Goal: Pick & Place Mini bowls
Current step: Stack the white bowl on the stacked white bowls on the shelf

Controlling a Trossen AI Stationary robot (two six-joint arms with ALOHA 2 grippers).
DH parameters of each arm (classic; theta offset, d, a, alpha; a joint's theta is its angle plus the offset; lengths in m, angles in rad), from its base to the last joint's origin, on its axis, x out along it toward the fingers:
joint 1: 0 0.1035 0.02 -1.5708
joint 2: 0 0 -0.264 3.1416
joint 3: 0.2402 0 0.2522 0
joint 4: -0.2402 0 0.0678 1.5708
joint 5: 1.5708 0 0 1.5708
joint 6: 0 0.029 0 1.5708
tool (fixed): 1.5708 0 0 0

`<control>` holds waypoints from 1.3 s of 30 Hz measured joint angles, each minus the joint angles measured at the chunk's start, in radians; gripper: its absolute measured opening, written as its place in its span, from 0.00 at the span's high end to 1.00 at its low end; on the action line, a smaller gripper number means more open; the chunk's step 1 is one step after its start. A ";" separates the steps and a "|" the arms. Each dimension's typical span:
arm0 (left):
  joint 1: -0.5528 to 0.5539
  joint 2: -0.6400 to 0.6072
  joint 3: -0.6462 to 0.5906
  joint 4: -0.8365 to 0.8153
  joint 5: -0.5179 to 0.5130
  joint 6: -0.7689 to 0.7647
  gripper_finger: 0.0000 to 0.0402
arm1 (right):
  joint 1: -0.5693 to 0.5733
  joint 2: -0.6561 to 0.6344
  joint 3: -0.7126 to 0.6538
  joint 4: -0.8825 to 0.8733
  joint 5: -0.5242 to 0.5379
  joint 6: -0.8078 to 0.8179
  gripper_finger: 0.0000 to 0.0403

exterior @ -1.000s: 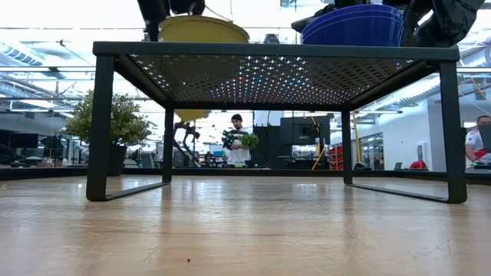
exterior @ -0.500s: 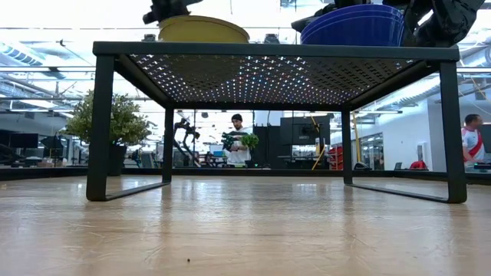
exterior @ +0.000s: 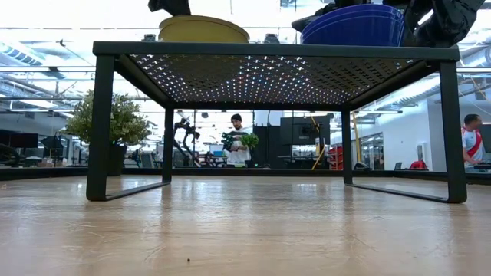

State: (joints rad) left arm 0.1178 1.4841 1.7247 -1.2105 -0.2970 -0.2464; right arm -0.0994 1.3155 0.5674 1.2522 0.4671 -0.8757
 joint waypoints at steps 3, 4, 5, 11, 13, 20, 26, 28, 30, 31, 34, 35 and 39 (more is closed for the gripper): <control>-0.022 0.000 0.029 0.000 0.019 0.002 0.98 | 0.000 0.000 0.000 0.000 0.000 0.000 0.98; -0.029 0.000 0.039 0.000 0.017 -0.002 0.98 | 0.000 0.000 0.000 0.000 0.000 0.000 0.98; -0.036 0.000 0.051 0.000 0.015 -0.009 0.97 | 0.000 0.000 0.000 0.000 0.000 0.000 0.98; -0.064 0.000 0.106 -0.014 0.021 -0.068 0.98 | 0.000 0.000 0.000 0.000 0.000 0.000 0.98; -0.077 0.000 0.106 -0.015 0.045 -0.090 0.97 | 0.000 0.000 0.000 0.000 0.000 0.000 0.98; -0.087 0.008 0.106 -0.031 0.205 -0.098 0.98 | 0.000 0.000 0.000 0.000 0.000 0.000 0.98; -0.088 0.028 0.104 -0.011 0.277 -0.093 0.98 | 0.000 0.000 0.000 0.000 0.000 0.000 0.98; -0.087 0.053 0.102 -0.029 0.278 -0.088 0.98 | 0.000 0.000 0.000 0.000 0.000 0.000 0.98; -0.087 0.075 0.102 -0.026 0.290 -0.089 0.97 | 0.000 0.000 0.000 0.000 0.001 0.000 0.98; -0.086 0.088 0.102 -0.029 0.301 -0.089 0.97 | 0.000 0.000 0.000 -0.001 0.001 0.000 0.98; -0.087 0.129 0.102 -0.054 0.331 -0.088 0.98 | 0.000 0.000 0.000 -0.001 0.003 0.000 0.98; -0.087 0.142 0.102 -0.060 0.334 -0.088 0.98 | 0.000 0.000 0.000 -0.001 0.003 0.000 0.98; -0.080 0.184 0.101 -0.081 0.342 -0.088 0.97 | 0.000 0.000 0.000 -0.001 0.003 0.000 0.98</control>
State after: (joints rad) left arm 0.0377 1.6686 1.8256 -1.2918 0.0446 -0.3343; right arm -0.0990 1.3155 0.5674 1.2510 0.4698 -0.8757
